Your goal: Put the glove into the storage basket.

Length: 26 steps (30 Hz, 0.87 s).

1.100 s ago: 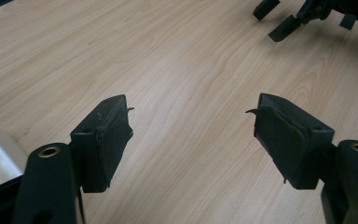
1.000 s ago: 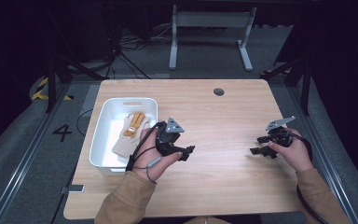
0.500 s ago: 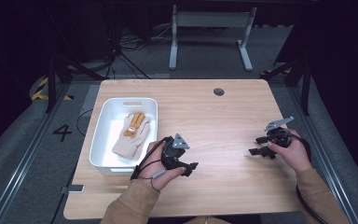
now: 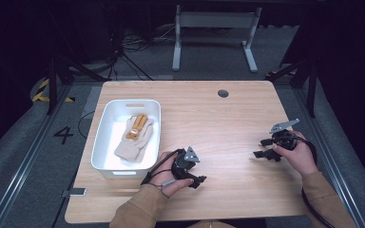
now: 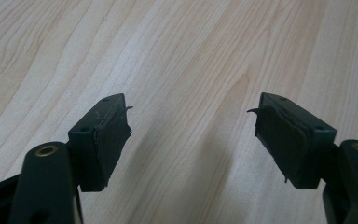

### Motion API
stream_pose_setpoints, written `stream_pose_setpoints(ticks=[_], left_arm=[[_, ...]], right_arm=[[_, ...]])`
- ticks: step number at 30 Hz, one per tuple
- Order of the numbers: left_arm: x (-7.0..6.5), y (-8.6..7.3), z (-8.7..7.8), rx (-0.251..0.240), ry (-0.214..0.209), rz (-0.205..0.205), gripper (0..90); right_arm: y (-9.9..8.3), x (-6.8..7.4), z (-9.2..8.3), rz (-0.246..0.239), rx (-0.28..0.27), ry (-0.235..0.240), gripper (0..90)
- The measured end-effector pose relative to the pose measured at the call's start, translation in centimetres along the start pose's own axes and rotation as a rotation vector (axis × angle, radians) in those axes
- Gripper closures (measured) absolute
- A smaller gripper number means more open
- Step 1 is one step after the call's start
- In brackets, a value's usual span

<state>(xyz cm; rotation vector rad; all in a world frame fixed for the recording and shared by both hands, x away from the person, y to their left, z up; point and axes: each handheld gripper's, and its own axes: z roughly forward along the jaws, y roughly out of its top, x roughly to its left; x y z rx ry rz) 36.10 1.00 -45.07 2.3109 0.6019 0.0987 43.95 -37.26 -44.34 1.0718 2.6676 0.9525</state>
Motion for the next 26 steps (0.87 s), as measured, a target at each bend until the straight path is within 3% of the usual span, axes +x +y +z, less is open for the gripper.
stream_pose_setpoints(ticks=[9, 26], left_arm=[[-0.02, -0.5, 0.58, -0.004, 0.006, 0.0, 24.6], [0.18, -0.49, 0.2, -0.01, 0.005, -0.021, 22.9]], right_arm=[[0.0, 0.04, 0.19, -0.011, 0.0, 0.004, 27.5], [0.02, 0.07, 0.27, -0.017, -0.003, 0.008, 27.0]])
